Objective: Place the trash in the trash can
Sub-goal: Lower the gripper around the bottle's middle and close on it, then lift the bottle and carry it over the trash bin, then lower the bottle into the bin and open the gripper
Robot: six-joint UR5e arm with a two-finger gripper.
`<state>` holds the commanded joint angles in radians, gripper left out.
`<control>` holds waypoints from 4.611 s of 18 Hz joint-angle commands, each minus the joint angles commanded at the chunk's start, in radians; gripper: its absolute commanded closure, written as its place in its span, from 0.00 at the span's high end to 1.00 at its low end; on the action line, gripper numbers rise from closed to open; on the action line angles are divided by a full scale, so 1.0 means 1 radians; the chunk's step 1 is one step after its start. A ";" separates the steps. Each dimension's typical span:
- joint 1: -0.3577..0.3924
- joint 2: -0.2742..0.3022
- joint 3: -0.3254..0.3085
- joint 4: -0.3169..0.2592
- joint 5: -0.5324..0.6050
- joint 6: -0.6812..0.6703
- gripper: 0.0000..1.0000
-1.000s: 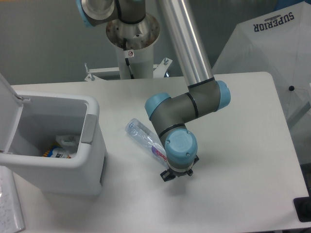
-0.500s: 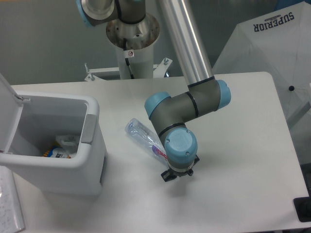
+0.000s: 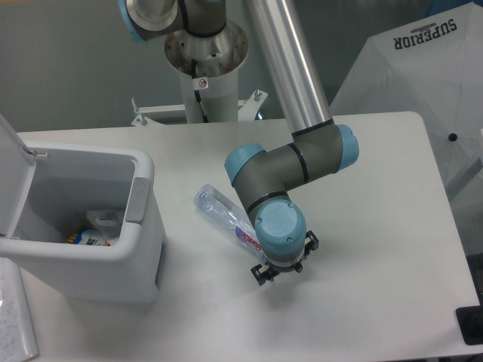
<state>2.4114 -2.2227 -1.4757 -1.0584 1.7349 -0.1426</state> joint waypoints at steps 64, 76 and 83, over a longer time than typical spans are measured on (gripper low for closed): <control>-0.162 0.314 0.384 0.227 -0.882 0.346 0.00; -0.253 0.325 0.230 0.233 -0.884 0.564 0.00; -0.256 0.348 0.170 0.236 -0.884 0.592 0.72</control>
<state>2.1552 -1.8746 -1.3053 -0.8222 0.8514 0.4495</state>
